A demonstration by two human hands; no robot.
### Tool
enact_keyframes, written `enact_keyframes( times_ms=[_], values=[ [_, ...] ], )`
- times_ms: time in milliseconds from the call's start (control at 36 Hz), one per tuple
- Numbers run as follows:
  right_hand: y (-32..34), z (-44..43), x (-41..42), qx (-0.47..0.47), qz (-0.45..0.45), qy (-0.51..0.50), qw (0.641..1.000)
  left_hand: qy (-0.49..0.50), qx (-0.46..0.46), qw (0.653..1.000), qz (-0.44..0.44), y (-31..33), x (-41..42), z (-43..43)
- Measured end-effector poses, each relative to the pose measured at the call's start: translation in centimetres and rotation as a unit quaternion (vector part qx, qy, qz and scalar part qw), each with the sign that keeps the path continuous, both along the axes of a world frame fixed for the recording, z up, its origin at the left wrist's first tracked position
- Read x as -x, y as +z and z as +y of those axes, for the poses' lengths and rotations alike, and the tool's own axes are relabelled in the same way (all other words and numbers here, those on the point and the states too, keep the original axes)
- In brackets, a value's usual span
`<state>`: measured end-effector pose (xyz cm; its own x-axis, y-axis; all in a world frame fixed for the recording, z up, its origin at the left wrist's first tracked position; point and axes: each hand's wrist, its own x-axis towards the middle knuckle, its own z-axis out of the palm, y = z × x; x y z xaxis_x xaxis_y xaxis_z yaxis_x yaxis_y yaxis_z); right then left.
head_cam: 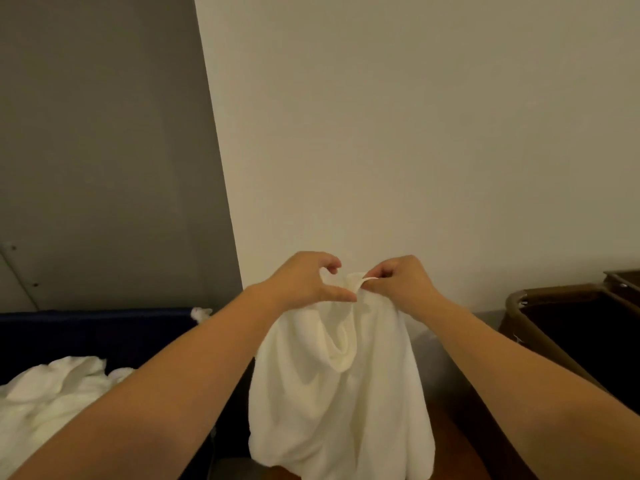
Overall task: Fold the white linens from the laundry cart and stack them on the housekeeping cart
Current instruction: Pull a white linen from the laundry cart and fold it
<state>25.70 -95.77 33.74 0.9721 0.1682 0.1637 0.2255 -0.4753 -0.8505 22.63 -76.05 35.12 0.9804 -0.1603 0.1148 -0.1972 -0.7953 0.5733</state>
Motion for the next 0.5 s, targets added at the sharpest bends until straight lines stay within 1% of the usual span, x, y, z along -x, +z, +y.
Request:
enact_keyframes(
  times_ms=[56, 111, 222, 306, 417, 500],
  values=[
    [0.0, -0.3, -0.1, -0.003, -0.002, 0.018, 1.000, 0.000, -0.018, 1.000, 0.019, -0.4, -0.4, -1.2],
    [-0.1, -0.8, -0.2, 0.000, -0.001, 0.029, 1.000, -0.001, -0.016, 0.999, 0.038, -0.8, -0.8, -2.0],
    [-0.3, -1.6, -0.1, -0.004, -0.004, 0.050, 0.999, -0.011, 0.041, 0.997, 0.060, -1.3, -1.2, -3.4],
    [-0.5, -2.1, -0.2, -0.014, -0.012, 0.053, 0.998, -0.014, 0.065, 0.996, 0.060, -1.4, -1.1, -4.1],
    [-0.8, -2.8, -0.6, -0.002, -0.027, 0.046, 0.999, 0.006, 0.037, 0.998, 0.050, -1.9, -1.2, -4.3],
    [-1.1, -3.2, -0.9, 0.013, -0.036, 0.045, 0.998, 0.023, 0.054, 0.998, 0.039, -2.3, -1.1, -4.1]
  ],
)
